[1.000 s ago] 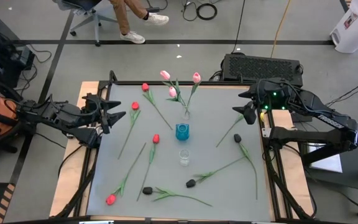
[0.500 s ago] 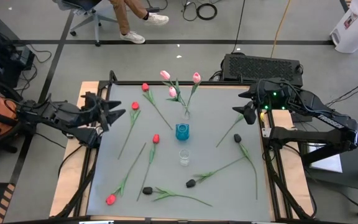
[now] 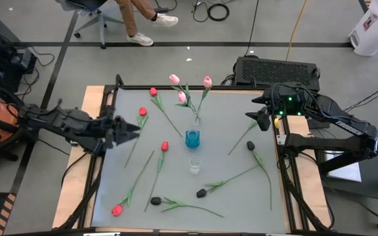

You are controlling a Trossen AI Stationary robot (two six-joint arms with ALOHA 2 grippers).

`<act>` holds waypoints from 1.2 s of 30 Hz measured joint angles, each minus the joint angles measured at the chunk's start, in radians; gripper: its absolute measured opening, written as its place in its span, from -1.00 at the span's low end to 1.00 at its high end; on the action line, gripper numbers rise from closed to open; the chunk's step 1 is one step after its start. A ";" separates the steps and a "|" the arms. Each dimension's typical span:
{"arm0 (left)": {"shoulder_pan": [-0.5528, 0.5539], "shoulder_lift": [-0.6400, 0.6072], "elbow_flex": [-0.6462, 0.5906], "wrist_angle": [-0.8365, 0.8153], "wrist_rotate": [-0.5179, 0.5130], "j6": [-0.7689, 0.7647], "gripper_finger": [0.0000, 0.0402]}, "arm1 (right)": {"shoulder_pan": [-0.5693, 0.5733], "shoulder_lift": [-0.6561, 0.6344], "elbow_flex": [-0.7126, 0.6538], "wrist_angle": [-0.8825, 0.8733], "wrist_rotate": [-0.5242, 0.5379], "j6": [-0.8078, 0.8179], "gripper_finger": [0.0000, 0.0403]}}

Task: Sort flowers into vase by color
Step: Put the bottom left black tulip into the blue vase

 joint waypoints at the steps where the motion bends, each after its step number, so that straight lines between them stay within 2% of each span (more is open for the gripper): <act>1: 0.000 0.019 0.000 0.015 0.021 -0.022 0.59 | 0.000 0.000 0.000 0.000 0.000 0.000 0.68; 9: -0.041 0.189 0.000 0.018 0.194 -0.306 0.59 | 0.000 0.000 0.000 0.000 0.000 0.001 0.68; 14: -0.106 0.289 0.000 0.095 0.248 -0.348 0.59 | 0.000 0.000 0.000 0.000 0.000 0.001 0.68; 17: -0.147 0.352 0.005 0.227 0.315 -0.284 0.59 | 0.000 0.000 0.000 0.000 0.000 0.001 0.68; 20: -0.184 0.422 0.048 0.256 0.382 -0.209 0.59 | 0.000 0.000 0.000 0.000 0.000 0.001 0.68; 25: -0.220 0.530 0.125 0.197 0.421 -0.109 0.59 | 0.000 0.000 0.000 0.000 0.000 0.001 0.68; 33: -0.222 0.690 0.209 0.000 0.484 0.037 0.59 | 0.000 0.000 0.000 0.000 0.000 0.001 0.68; 36: -0.222 0.740 0.228 -0.029 0.490 0.079 0.59 | 0.000 0.000 0.000 0.000 0.000 0.001 0.68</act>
